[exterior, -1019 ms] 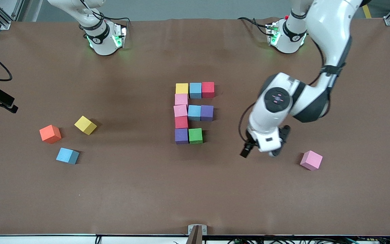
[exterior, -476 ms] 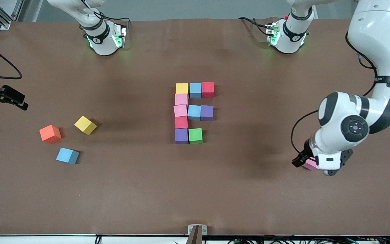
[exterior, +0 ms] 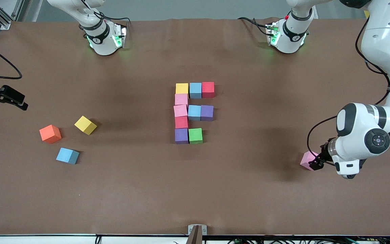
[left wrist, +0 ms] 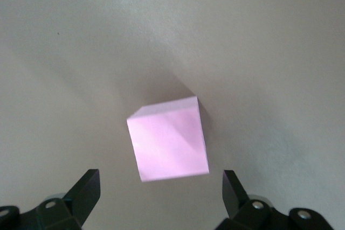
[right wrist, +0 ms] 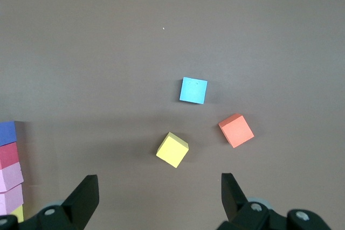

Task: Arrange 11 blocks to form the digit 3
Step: 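Grasp the loose pink cube with the left gripper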

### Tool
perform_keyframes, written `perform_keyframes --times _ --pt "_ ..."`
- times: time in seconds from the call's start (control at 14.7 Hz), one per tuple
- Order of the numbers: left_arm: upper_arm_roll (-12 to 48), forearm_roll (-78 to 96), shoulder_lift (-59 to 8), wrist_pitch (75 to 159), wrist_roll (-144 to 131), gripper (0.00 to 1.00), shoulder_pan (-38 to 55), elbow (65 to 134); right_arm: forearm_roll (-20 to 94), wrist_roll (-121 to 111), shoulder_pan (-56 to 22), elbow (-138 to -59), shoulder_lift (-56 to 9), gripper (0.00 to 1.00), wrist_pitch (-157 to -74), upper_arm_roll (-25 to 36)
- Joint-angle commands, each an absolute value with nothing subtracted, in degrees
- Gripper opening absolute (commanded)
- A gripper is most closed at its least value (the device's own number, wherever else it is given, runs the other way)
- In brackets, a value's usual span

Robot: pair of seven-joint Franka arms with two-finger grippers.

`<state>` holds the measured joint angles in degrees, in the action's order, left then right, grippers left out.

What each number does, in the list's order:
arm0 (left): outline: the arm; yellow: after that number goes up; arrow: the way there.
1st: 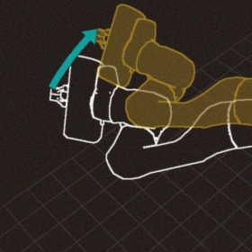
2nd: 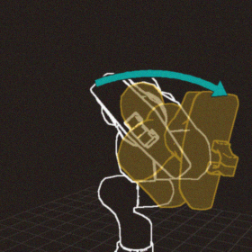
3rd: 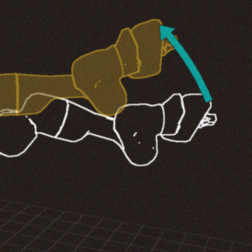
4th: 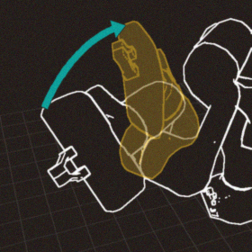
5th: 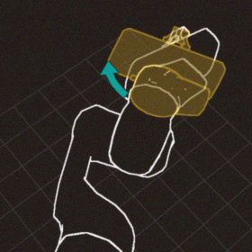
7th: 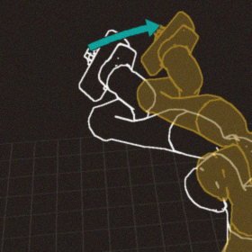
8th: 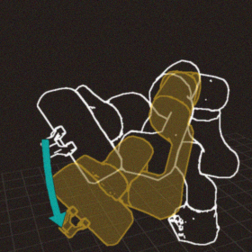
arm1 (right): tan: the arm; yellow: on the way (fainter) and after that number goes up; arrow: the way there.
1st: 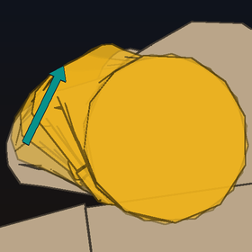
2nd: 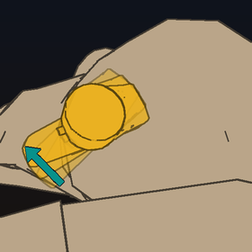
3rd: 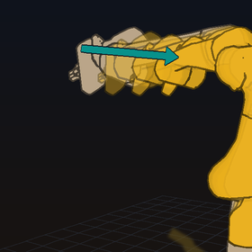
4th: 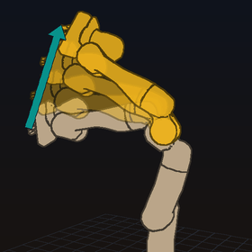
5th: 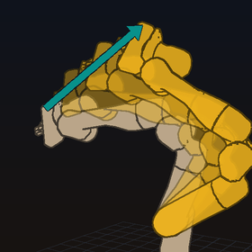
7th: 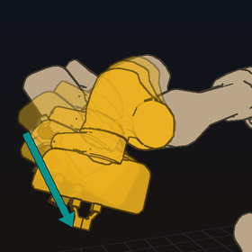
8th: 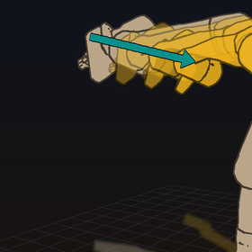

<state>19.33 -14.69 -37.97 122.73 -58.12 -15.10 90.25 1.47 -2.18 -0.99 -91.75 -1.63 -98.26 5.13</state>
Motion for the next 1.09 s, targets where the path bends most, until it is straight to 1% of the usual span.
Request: perform_keyframes --times 0.0,0.27,0.54,0.61,0.68,0.75,0.82,0.88,0.95,1.02 --pt "19.51 -15.91 -39.89 126.02 -58.10 1.00 -15.64 89.12 1.49 -1.76 -1.41 -91.58 -1.32 1.00 -98.26 5.27" --pt "18.55 -17.14 -42.27 130.51 -58.10 1.00 -16.43 89.12 1.41 -1.67 -1.41 -91.32 -1.75 1.00 -98.44 5.27" --pt "18.46 -17.14 -44.55 130.96 -58.18 1.00 -16.52 89.12 1.49 -1.67 -1.41 -91.23 -2.02 1.00 -98.96 5.27" --pt "18.46 -17.14 -45.08 130.96 -58.27 0.99 -16.52 89.12 1.49 -1.67 -1.41 -91.23 -2.02 1.00 -98.96 5.27" --pt "18.46 -17.14 -45.26 130.96 -58.71 0.95 -16.52 89.12 1.41 -1.67 -1.41 -91.23 -2.02 1.00 -99.05 5.27" --pt "18.46 -17.14 -45.18 130.96 -59.32 0.83 -16.52 89.30 1.41 -1.67 -1.41 -91.23 -2.02 1.00 -98.97 5.27" --pt "18.46 -16.62 -45.09 130.87 -59.50 0.62 -16.26 89.30 1.41 -1.67 -1.41 -91.23 -2.02 1.00 -98.96 5.27" --pt "18.54 -16.35 -44.83 130.87 -60.11 0.47 -15.74 89.21 1.41 -1.67 -1.41 -91.14 -2.02 1.00 -98.96 5.27" --pt "19.07 -16.35 -44.65 130.87 -62.81 0.36 -15.56 89.21 1.41 -1.76 -1.41 -91.23 -2.02 1.00 -98.96 5.27" --pt "20.29 -16.43 -44.47 130.78 -66.50 0.28 -15.38 89.21 1.41 -1.76 -1.41 -91.23 -2.02 1.00 -98.96 5.27"
